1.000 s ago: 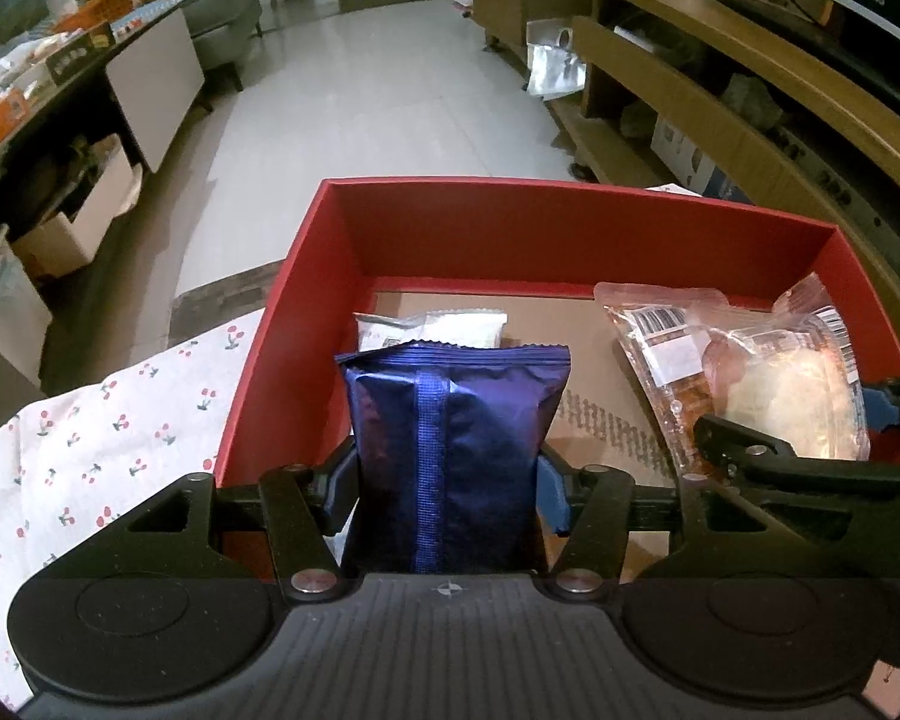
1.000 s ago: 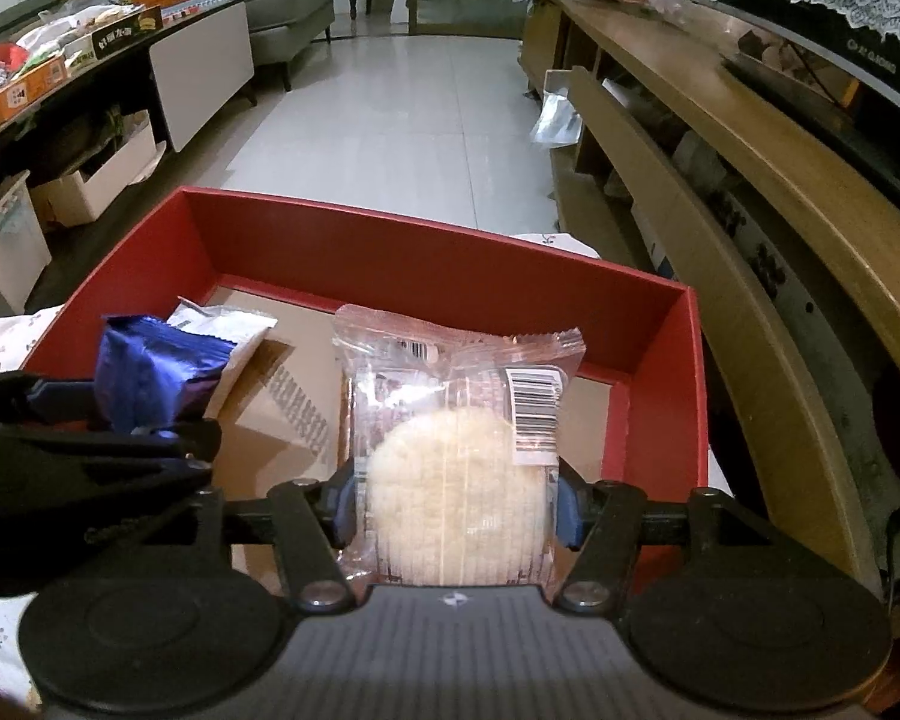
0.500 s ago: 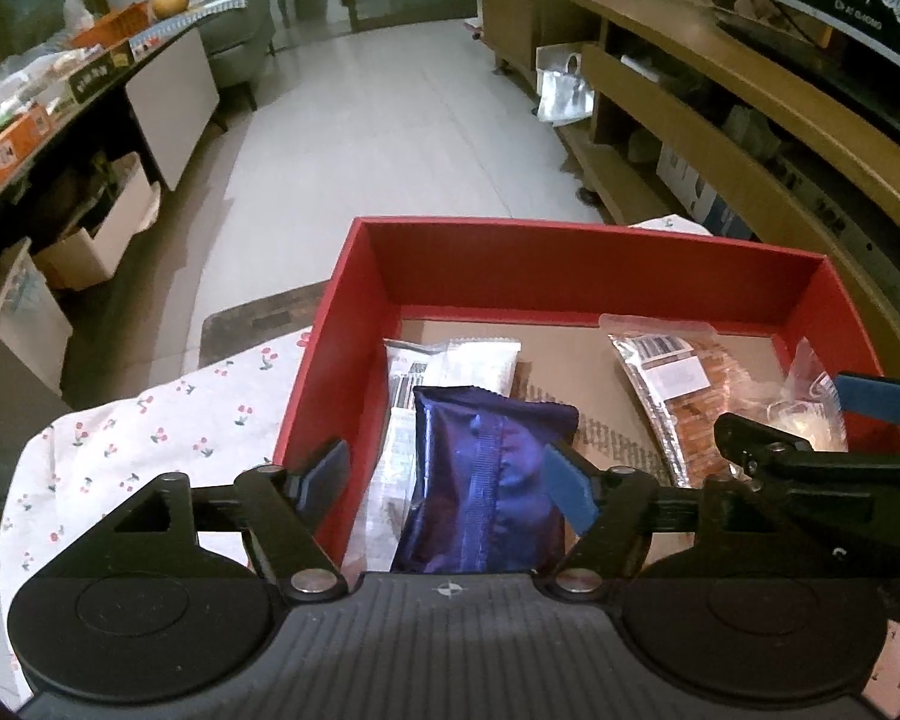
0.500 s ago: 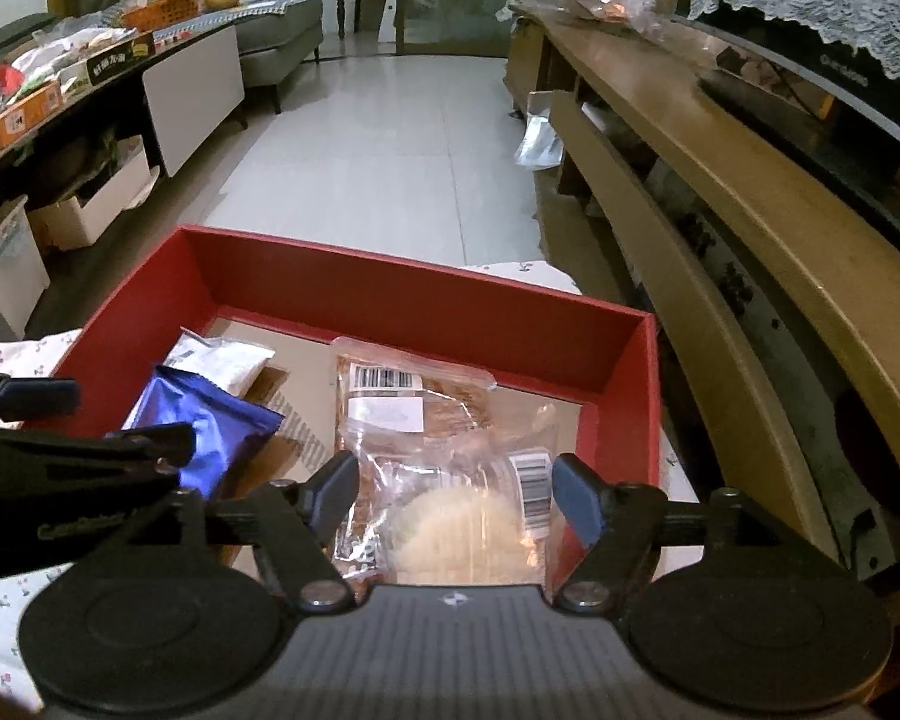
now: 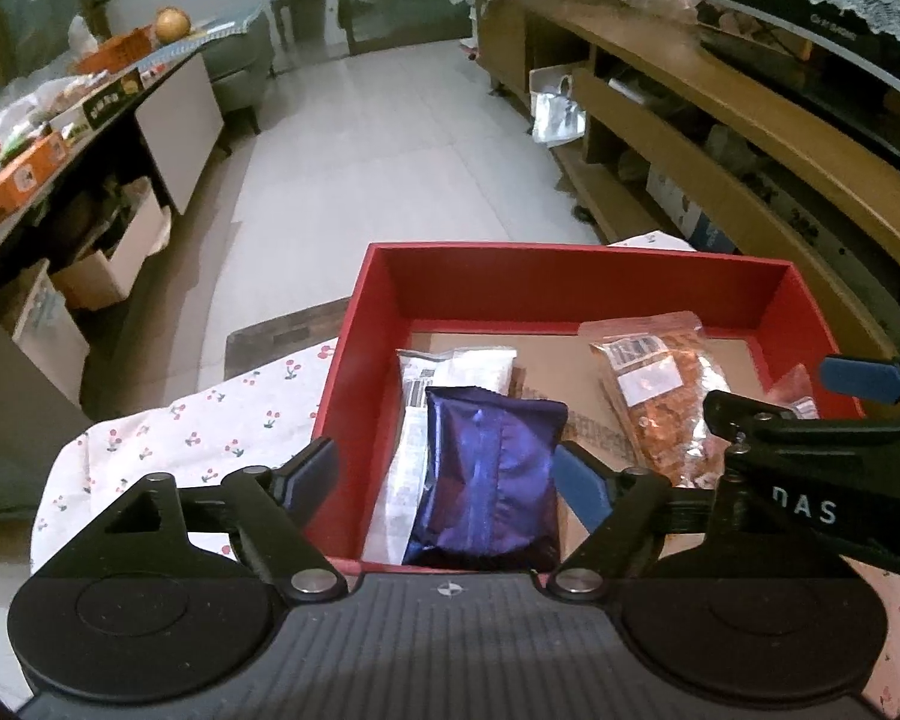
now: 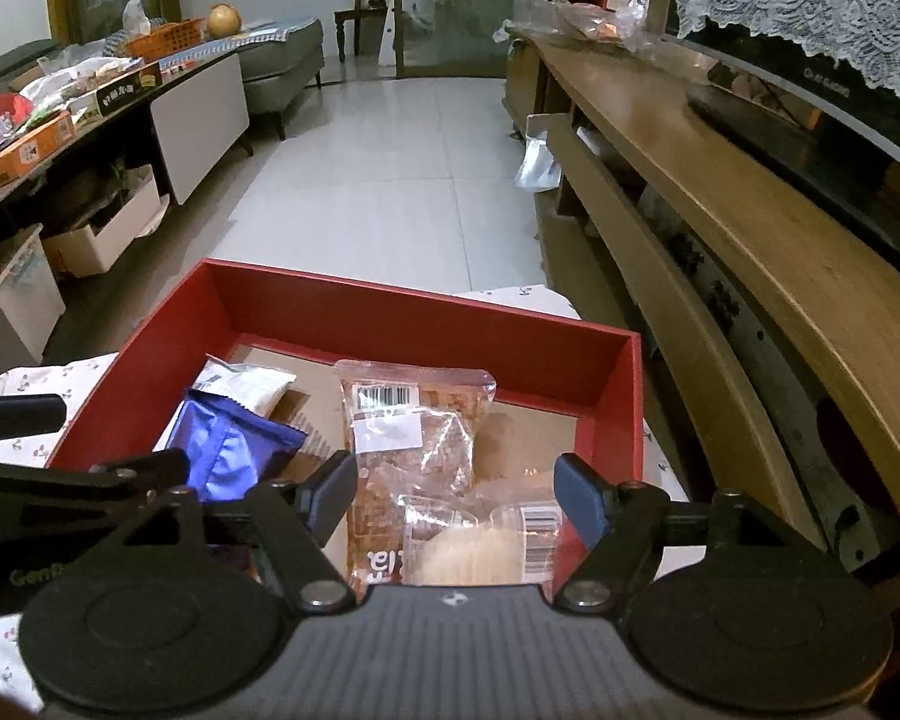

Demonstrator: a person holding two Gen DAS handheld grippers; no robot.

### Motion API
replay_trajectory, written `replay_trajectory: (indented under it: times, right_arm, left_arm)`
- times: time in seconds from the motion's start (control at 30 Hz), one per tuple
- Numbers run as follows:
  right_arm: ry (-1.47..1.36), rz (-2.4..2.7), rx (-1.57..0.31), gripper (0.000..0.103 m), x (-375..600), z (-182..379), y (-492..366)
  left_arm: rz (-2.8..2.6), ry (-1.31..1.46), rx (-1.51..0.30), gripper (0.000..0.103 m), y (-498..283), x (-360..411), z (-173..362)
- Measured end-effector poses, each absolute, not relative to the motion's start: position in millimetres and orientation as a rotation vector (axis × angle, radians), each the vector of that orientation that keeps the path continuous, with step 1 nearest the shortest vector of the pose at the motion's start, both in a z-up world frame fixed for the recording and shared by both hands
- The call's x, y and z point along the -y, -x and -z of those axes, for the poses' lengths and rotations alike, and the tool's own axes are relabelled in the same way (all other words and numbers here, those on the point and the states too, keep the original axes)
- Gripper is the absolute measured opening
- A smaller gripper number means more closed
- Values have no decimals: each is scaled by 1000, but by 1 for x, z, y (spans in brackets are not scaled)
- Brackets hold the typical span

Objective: Organize snacks
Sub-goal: 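Withdraw both grippers and reach the left gripper to the Trolli gummy bag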

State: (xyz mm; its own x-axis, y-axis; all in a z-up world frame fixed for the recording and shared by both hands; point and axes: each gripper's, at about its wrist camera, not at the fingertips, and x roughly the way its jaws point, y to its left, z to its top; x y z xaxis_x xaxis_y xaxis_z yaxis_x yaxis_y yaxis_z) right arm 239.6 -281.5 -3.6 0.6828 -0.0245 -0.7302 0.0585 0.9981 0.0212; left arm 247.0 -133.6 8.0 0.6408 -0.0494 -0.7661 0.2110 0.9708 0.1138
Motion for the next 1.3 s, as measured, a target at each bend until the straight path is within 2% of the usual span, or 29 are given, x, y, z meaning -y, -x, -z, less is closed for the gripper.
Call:
replay_trajectory:
  times: [0.8, 1.3]
  right_arm:
    - [-71, 23, -819, 79, 259, -15, -165]
    - [-33, -31, -931, 79, 228, 9, -131]
  left_arm:
    - [168, -210, -837, 84, -178, 109, -26]
    - [170, -179, -960, 84, -141, 76, 0]
